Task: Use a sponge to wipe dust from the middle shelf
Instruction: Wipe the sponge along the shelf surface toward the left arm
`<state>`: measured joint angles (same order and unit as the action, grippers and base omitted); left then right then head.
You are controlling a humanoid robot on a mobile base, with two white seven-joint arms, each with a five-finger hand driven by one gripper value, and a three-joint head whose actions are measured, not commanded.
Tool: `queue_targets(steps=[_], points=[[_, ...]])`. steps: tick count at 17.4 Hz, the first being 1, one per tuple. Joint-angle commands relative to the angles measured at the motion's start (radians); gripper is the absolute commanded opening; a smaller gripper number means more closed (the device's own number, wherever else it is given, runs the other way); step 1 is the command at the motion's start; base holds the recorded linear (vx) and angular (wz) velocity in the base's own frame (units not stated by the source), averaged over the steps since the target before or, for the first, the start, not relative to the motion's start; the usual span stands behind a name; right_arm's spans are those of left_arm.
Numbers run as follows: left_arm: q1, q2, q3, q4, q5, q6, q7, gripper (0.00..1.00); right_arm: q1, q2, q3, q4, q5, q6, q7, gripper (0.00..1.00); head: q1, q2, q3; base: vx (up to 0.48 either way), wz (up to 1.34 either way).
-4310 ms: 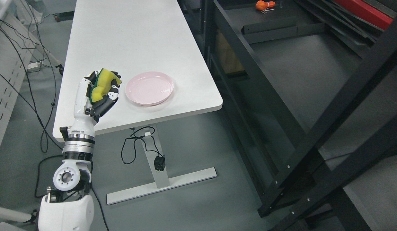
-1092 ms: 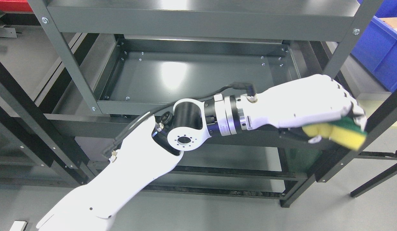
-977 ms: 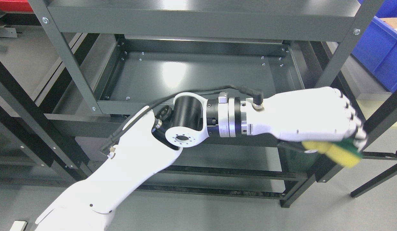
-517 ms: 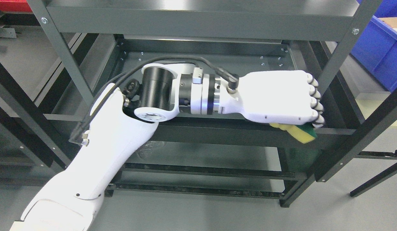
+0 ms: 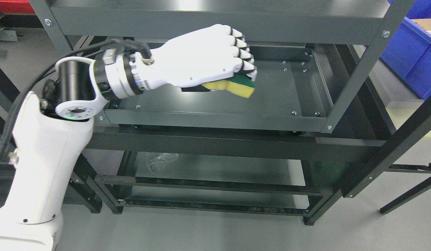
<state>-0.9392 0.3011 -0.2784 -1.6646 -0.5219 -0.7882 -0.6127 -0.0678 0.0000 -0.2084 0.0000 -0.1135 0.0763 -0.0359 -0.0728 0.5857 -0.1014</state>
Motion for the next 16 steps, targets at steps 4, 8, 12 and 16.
queue_targets(steps=[4,8,12,16], points=[[0.291,0.510,0.533,-0.052,0.299,0.003,-0.002,0.00,0.000,-0.017,0.001,-0.017,0.000,0.000,-0.001,1.00,0.0000,0.000,0.000,0.000,0.00],[0.537,0.636,0.830,-0.037,0.456,0.003,-0.002,0.01,0.000,-0.017,0.000,-0.017,0.000,0.000,-0.001,1.00,0.0000,0.000,0.000,0.000,0.00],[0.569,0.665,0.897,-0.026,0.500,0.003,-0.002,0.01,0.000,-0.017,0.001,-0.017,0.000,0.000,-0.001,1.00,0.0000,0.000,0.000,0.000,0.01],[0.547,0.633,0.799,-0.043,0.497,0.003,-0.001,0.00,0.000,-0.017,0.000,-0.017,0.000,0.000,-0.001,1.00,0.0000,0.000,0.000,0.000,0.00]])
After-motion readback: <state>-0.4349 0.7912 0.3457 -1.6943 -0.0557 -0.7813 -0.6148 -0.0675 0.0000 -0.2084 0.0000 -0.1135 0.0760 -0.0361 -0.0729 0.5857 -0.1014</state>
